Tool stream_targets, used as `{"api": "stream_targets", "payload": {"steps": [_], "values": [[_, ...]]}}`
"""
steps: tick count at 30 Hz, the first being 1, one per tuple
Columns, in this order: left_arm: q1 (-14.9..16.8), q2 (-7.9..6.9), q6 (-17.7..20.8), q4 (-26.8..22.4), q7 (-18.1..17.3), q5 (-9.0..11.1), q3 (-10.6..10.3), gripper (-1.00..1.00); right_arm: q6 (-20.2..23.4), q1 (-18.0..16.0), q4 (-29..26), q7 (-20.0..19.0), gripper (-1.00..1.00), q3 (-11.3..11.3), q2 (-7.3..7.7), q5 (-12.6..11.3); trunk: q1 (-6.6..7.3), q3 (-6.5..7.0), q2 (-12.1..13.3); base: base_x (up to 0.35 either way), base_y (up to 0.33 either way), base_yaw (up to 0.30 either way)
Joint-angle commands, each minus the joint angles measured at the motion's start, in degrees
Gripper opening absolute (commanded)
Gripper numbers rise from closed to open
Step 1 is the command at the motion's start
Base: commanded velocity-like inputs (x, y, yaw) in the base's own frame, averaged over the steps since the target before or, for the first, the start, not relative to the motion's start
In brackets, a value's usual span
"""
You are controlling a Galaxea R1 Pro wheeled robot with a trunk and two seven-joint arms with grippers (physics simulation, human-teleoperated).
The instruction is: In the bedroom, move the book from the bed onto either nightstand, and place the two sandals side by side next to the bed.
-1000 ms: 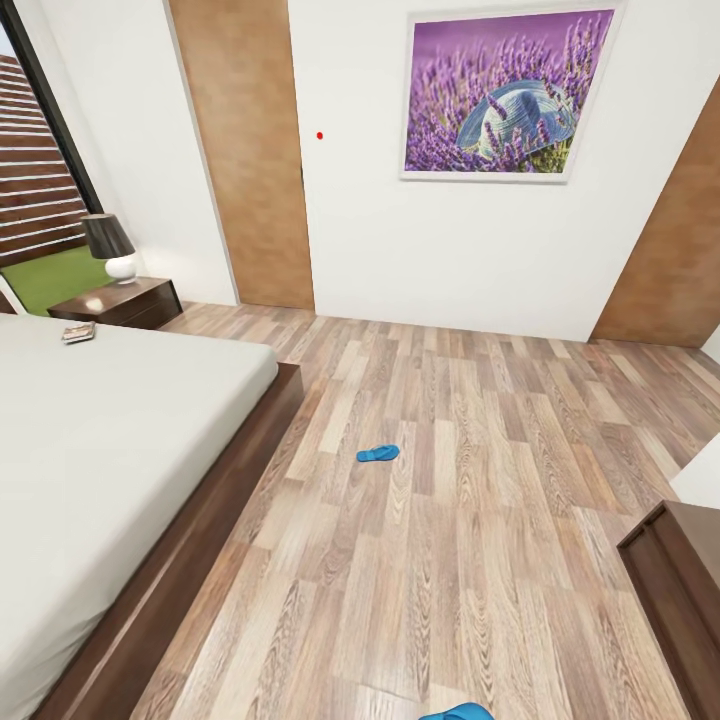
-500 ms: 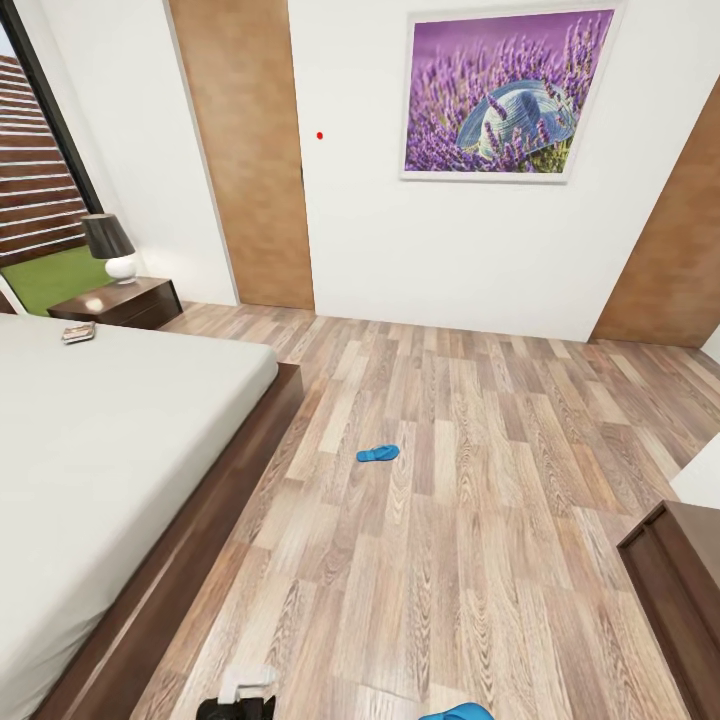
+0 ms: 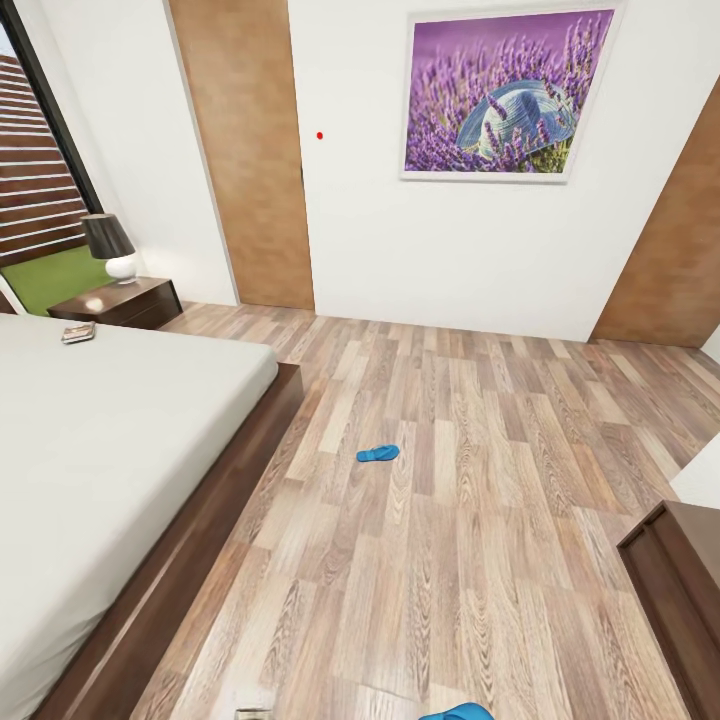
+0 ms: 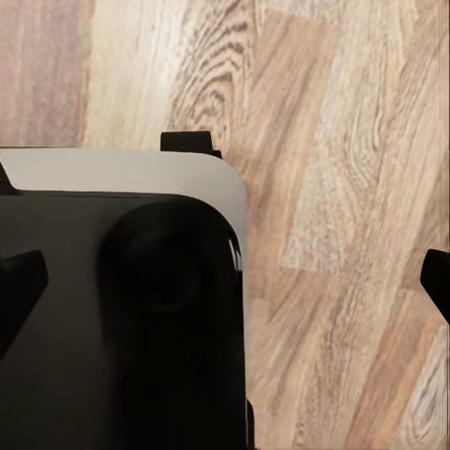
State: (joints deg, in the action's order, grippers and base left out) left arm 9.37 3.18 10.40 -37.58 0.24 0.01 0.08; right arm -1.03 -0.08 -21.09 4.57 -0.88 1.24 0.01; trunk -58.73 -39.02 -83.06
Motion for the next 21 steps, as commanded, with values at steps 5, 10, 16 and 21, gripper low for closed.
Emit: {"api": "stream_targets", "payload": {"steps": [5, 10, 16, 21], "values": [[-0.4, 0.06, 0.3, 1.5, 0.0, -0.1, 0.0, 1.0, -0.1, 0.0, 0.0, 1.2, 1.0, -0.1, -0.01, 0.0, 0.0, -0.04, 0.0, 0.0, 0.0, 0.0], [-0.5, 0.07, 0.2, 3.1, 0.0, 0.0, 0.1, 1.0, -0.1, 0.0, 0.0, 1.3, 1.0, -0.1, -0.01, 0.0, 0.0, -0.04, 0.0, 0.0, 0.015, 0.0], [-0.5, 0.08, 0.2, 3.7, 0.0, 0.0, 0.1, 1.0, -0.1, 0.0, -0.1, 1.4, 1.0, -0.1, -0.01, 0.0, 0.0, -0.04, 0.0, 0.0, 0.188, 0.0], [-0.5, 0.08, 0.2, 3.7, 0.0, 0.0, 0.1, 1.0, -0.1, 0.0, -0.1, 1.4, 1.0, -0.1, -0.01, 0.0, 0.0, -0.04, 0.0, 0.0, 0.18, 0.0]]}}
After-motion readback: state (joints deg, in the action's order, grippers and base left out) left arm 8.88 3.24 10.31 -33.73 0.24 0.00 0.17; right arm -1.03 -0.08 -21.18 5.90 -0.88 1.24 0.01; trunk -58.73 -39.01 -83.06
